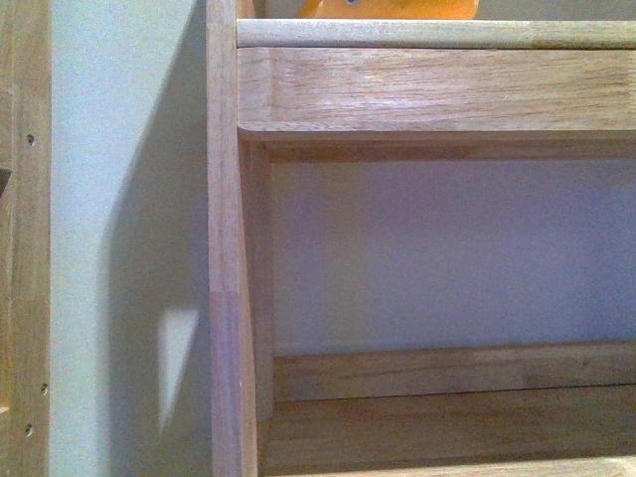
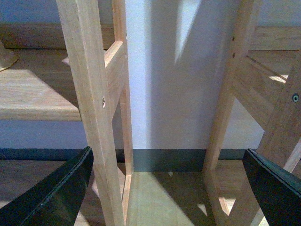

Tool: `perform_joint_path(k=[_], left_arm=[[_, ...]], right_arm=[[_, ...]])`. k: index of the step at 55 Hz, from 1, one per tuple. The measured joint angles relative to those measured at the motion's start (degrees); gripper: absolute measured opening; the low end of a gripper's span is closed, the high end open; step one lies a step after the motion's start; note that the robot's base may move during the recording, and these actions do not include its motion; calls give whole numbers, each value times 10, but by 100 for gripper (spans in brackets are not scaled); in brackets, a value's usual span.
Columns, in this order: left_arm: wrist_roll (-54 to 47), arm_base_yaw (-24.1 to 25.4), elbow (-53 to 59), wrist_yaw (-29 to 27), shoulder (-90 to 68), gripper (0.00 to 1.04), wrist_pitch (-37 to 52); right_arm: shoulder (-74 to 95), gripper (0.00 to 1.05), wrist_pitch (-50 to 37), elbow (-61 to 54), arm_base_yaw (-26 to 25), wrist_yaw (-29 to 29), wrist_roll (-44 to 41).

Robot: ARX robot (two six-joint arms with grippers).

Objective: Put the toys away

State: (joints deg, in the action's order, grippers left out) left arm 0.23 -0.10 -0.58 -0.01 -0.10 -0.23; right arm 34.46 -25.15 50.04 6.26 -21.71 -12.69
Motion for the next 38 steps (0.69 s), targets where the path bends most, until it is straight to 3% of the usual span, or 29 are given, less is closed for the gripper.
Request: perform_joint_path(k=[8, 13, 27, 38], left_arm=[[0, 0, 0, 0, 0, 98, 0], [0, 0, 0, 0, 0, 98, 0], [0, 0, 0, 0, 0, 98, 0], [0, 0, 0, 0, 0, 98, 0]], right_arm=[[-30, 98, 9, -72, -50, 18, 52], [-52, 98, 10, -113, -56, 20, 70], [-129, 98, -23, -246, 32, 0, 61], [-189, 98, 11, -352, 47, -2, 78]])
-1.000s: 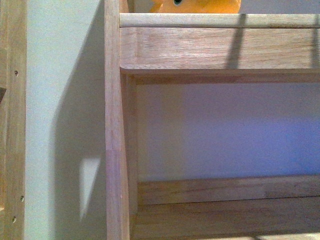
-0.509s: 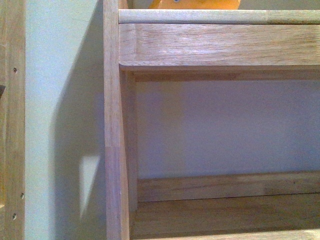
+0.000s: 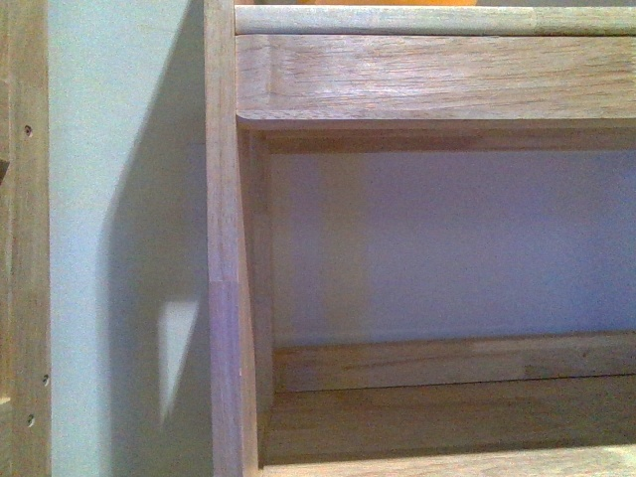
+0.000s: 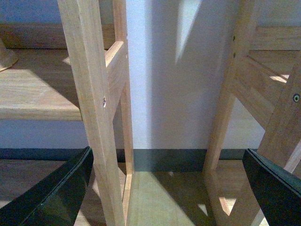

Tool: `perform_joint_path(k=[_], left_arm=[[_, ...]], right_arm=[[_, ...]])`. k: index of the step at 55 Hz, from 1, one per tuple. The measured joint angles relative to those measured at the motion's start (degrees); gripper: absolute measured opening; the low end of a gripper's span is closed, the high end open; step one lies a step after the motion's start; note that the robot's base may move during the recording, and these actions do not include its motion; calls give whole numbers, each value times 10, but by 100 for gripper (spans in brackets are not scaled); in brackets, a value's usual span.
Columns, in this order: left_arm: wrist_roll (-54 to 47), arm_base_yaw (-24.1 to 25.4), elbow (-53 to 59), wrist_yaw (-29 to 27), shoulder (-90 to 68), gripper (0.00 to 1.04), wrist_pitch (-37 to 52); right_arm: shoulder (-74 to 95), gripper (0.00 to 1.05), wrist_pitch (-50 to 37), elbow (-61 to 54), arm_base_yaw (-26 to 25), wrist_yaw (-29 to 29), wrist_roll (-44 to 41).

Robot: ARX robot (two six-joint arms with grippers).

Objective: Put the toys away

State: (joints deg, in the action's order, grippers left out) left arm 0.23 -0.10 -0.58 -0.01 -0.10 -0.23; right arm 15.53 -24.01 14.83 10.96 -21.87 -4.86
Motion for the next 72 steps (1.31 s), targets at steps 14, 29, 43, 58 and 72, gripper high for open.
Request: perform_joint_path(k=[14, 29, 43, 58, 72], left_arm=[[0, 0, 0, 0, 0, 98, 0], [0, 0, 0, 0, 0, 98, 0], [0, 0, 0, 0, 0, 98, 0], [0, 0, 0, 0, 0, 98, 0], [0, 0, 0, 0, 0, 98, 0]], right_arm=[[-67, 98, 88, -81, -38, 20, 60], [-71, 97, 105, -80, -47, 40, 76], [-83, 59, 256, -64, -106, 217, 54], [-105, 17, 251, -93, -107, 217, 52], [-119, 3, 247, -109, -108, 217, 51]])
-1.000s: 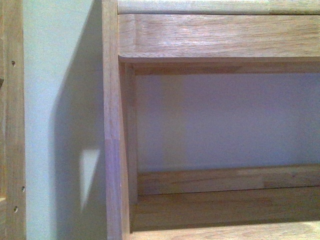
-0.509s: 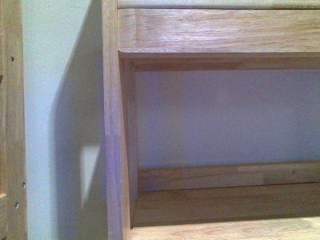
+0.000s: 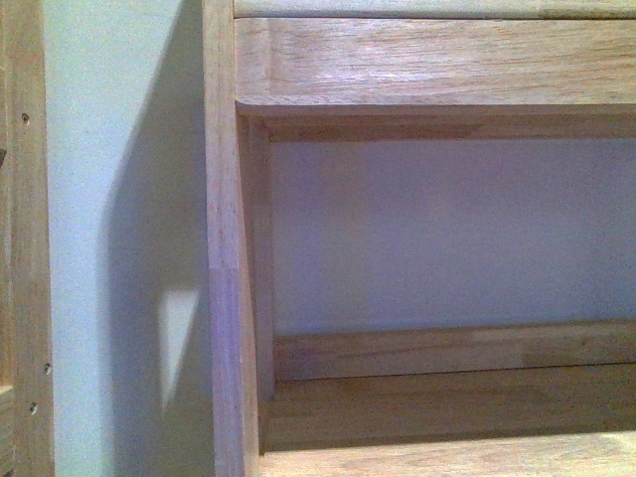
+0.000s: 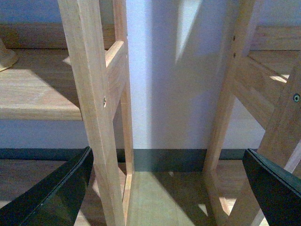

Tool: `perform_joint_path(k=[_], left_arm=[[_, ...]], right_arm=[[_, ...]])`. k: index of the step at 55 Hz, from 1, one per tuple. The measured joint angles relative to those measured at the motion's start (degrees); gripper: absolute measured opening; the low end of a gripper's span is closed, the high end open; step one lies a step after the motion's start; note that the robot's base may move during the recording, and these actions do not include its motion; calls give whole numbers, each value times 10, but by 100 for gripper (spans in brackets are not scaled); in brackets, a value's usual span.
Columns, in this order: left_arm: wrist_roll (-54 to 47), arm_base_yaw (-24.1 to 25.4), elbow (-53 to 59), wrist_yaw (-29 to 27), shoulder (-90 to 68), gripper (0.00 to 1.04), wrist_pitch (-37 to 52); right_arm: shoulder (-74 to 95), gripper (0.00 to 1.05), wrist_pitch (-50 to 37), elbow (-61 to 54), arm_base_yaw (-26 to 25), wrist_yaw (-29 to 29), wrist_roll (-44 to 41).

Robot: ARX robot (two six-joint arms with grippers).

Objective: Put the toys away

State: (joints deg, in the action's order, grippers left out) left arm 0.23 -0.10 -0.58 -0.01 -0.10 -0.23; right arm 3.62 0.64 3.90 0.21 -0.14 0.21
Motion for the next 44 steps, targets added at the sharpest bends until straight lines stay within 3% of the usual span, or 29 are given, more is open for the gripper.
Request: perform_joint_path(k=[32, 44], left_arm=[[0, 0, 0, 0, 0, 98, 0], [0, 0, 0, 0, 0, 98, 0]], right_arm=[[-32, 3, -5, -31, -1, 1, 0], [-32, 35, -5, -31, -1, 1, 0]])
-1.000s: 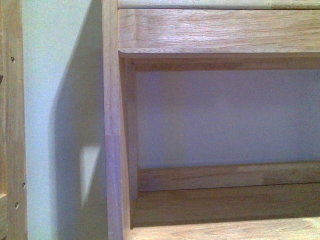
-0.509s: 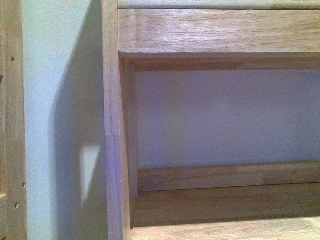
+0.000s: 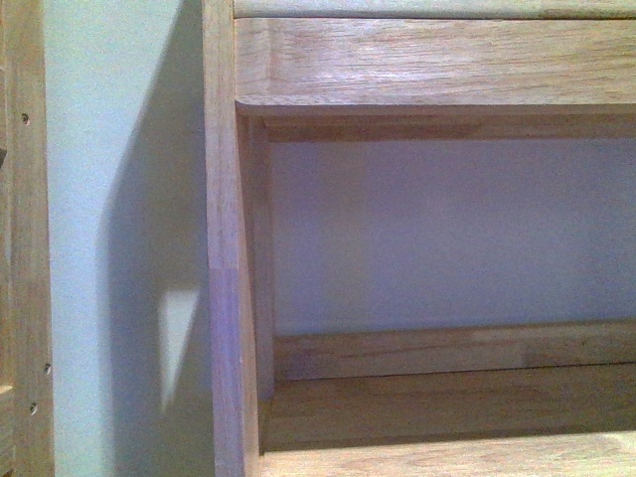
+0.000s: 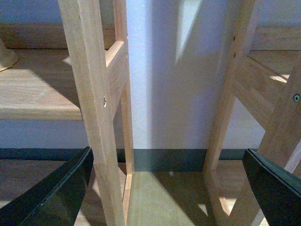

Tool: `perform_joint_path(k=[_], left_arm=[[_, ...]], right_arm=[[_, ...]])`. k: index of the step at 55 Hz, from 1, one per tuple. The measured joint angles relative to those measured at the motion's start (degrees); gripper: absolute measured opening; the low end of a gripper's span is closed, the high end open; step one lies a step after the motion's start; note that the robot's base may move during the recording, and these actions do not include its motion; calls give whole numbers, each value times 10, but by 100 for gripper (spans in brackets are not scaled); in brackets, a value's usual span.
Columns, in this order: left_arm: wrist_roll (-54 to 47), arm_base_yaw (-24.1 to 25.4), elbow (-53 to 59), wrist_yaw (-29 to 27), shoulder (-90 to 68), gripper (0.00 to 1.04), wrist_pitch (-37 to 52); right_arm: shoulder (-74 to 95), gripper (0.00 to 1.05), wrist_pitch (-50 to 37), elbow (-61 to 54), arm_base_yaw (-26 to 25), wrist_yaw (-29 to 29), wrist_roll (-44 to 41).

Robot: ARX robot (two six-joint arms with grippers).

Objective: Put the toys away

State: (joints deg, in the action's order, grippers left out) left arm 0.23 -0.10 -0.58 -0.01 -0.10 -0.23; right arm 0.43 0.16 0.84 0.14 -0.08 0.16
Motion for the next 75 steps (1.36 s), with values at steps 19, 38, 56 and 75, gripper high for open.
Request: perform_joint_path(k=[19, 38, 56, 75], left_arm=[[0, 0, 0, 0, 0, 98, 0], [0, 0, 0, 0, 0, 98, 0], [0, 0, 0, 0, 0, 98, 0], [0, 0, 0, 0, 0, 98, 0]], right_arm=[[0, 84, 0, 0, 0, 0, 0], [0, 98, 0, 0, 0, 0, 0], [0, 98, 0, 0, 0, 0, 0], [0, 98, 0, 0, 0, 0, 0]])
